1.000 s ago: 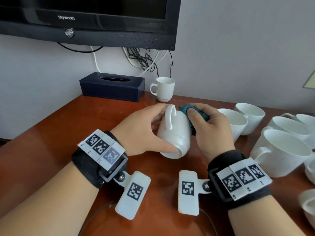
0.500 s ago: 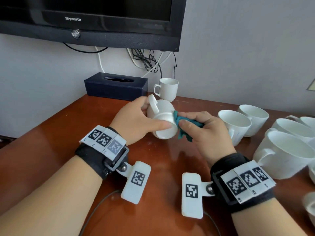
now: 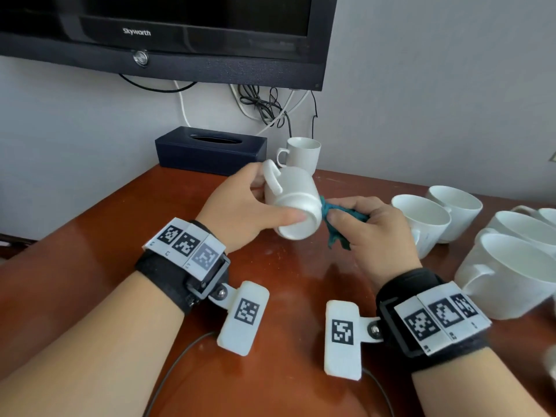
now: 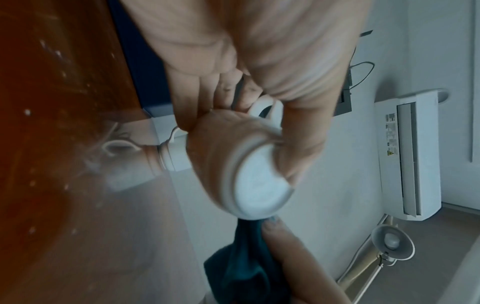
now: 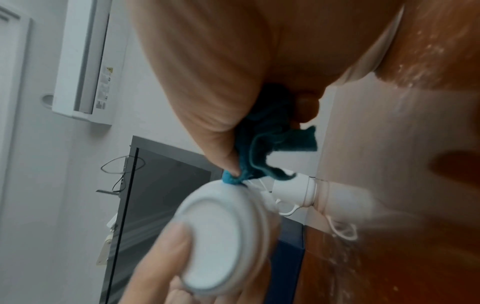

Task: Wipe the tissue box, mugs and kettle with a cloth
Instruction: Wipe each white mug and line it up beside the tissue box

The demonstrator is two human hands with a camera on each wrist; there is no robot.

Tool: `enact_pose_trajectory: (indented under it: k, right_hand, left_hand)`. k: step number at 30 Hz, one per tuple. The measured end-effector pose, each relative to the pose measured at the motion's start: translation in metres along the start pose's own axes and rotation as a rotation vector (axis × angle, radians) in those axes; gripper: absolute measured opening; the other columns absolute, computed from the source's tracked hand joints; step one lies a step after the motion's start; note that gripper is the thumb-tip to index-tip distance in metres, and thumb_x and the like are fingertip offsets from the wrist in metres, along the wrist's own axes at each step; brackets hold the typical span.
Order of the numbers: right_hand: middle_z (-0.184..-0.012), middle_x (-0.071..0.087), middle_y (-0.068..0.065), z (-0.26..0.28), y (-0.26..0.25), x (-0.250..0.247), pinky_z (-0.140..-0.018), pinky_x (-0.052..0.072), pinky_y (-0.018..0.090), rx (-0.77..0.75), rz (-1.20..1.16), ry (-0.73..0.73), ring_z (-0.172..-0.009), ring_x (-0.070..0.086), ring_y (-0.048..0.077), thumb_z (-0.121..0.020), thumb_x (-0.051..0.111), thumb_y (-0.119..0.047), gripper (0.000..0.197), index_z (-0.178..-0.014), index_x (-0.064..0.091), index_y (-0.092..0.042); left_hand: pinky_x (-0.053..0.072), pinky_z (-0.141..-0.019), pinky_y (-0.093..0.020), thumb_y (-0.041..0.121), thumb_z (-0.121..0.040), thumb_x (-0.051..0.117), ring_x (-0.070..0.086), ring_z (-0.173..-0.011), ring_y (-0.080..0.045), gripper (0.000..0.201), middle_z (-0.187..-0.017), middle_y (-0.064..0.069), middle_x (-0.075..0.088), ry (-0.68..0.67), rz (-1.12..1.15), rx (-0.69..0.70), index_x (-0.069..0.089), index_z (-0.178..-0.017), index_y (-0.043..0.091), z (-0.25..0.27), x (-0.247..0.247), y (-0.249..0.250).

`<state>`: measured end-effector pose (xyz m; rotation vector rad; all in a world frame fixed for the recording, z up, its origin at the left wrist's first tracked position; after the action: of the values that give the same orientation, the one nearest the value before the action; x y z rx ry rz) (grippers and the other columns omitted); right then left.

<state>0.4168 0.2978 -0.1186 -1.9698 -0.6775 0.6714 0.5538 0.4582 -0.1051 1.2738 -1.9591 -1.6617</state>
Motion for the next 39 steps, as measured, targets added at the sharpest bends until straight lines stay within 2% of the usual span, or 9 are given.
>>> enact_pose_trajectory:
  k: [5, 8, 15, 19, 22, 26, 28, 31, 39]
  right_hand:
    - [-0.093, 0.077, 0.002, 0.001, -0.002, -0.006, -0.062, 0.052, 0.023, 0.023, -0.158, 0.046, -0.076, 0.068, 0.011, -0.096, 0.07, -0.012, 0.015, -0.095, 0.079, -0.024]
    - [-0.099, 0.077, 0.003, -0.001, 0.001, -0.006, -0.065, 0.054, 0.028, 0.024, -0.207, 0.074, -0.084, 0.068, 0.017, -0.096, 0.07, -0.009, 0.018, -0.1, 0.077, -0.025]
    - [-0.109, 0.078, 0.0, 0.0, -0.002, -0.004, -0.087, 0.061, 0.037, 0.015, -0.217, 0.08, -0.104, 0.074, 0.021, -0.097, 0.065, -0.003, 0.026, -0.113, 0.078, -0.02]
    - [-0.112, 0.079, 0.0, 0.003, -0.005, 0.004, -0.094, 0.06, 0.042, 0.024, -0.241, -0.007, -0.109, 0.073, 0.023, -0.1, 0.063, -0.003, 0.028, -0.114, 0.079, -0.021]
    - [-0.121, 0.076, -0.008, 0.007, -0.012, 0.012, -0.107, 0.053, 0.042, -0.028, -0.205, -0.071, -0.121, 0.067, 0.012, -0.097, 0.067, -0.003, 0.035, -0.108, 0.079, -0.035]
    - [-0.134, 0.069, -0.011, 0.009, -0.016, 0.019, -0.117, 0.044, 0.035, -0.062, -0.173, -0.118, -0.13, 0.058, -0.003, -0.096, 0.068, -0.001, 0.035, -0.114, 0.076, -0.03]
    - [-0.136, 0.068, -0.012, 0.007, -0.014, 0.017, -0.117, 0.044, 0.035, -0.054, -0.179, -0.092, -0.129, 0.057, -0.004, -0.097, 0.068, -0.003, 0.033, -0.114, 0.076, -0.03]
    - [-0.129, 0.07, -0.019, 0.003, -0.009, 0.013, -0.114, 0.047, 0.042, -0.018, -0.199, -0.028, -0.126, 0.062, 0.001, -0.098, 0.067, -0.008, 0.031, -0.108, 0.078, -0.035]
    - [-0.105, 0.078, -0.016, 0.0, -0.01, 0.002, -0.093, 0.06, 0.034, -0.01, -0.181, 0.075, -0.103, 0.073, 0.006, -0.102, 0.064, -0.013, 0.028, -0.1, 0.075, -0.039]
  left_hand:
    - [0.054, -0.104, -0.048, 0.052, -0.055, 0.096, 0.068, -0.116, -0.007, 0.083, -0.125, 0.015, 0.069, 0.001, 0.056, 0.014, 0.057, -0.126, 0.035, -0.001, -0.005, 0.002]
    - [0.054, -0.105, -0.047, 0.052, -0.054, 0.097, 0.066, -0.118, -0.005, 0.087, -0.126, 0.018, 0.068, -0.033, 0.029, 0.003, 0.055, -0.128, 0.037, 0.0, -0.001, -0.001]
    - [0.055, -0.103, -0.043, 0.036, -0.064, 0.099, 0.067, -0.116, -0.004, 0.079, -0.126, 0.016, 0.067, -0.151, -0.012, 0.022, 0.054, -0.129, 0.032, 0.003, 0.01, 0.004]
    - [0.055, -0.101, -0.038, 0.04, -0.063, 0.098, 0.067, -0.111, 0.0, 0.078, -0.122, 0.017, 0.068, -0.052, -0.025, -0.005, 0.056, -0.128, 0.034, 0.001, 0.006, 0.0]
    - [0.054, -0.089, -0.03, 0.042, -0.065, 0.096, 0.067, -0.102, 0.001, 0.069, -0.112, 0.016, 0.07, 0.088, -0.04, -0.03, 0.058, -0.121, 0.031, 0.0, -0.002, -0.002]
    - [0.053, -0.085, -0.027, 0.046, -0.064, 0.095, 0.066, -0.101, 0.002, 0.07, -0.11, 0.017, 0.069, 0.072, -0.096, -0.048, 0.057, -0.122, 0.032, -0.002, -0.002, -0.005]
    - [0.057, -0.095, -0.036, 0.052, -0.057, 0.095, 0.068, -0.108, -0.001, 0.08, -0.117, 0.018, 0.069, -0.013, -0.092, -0.025, 0.056, -0.125, 0.036, -0.001, 0.004, -0.005]
    - [0.056, -0.103, -0.042, 0.037, -0.06, 0.1, 0.067, -0.117, -0.003, 0.085, -0.127, 0.017, 0.067, -0.148, -0.057, 0.019, 0.055, -0.131, 0.033, 0.0, 0.013, -0.002]
    - [0.053, -0.107, -0.046, 0.023, -0.062, 0.1, 0.063, -0.126, -0.007, 0.09, -0.133, 0.018, 0.062, -0.291, 0.023, 0.059, 0.051, -0.136, 0.032, 0.003, 0.024, 0.002]
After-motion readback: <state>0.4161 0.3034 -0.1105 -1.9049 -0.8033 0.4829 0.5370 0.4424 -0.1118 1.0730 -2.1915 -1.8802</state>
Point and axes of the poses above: each hand's wrist, its own z-axis away from the middle knuckle, its own x-axis out of the palm, y = z × x, the point moved 7 cm from there along -z, towards the middle knuckle
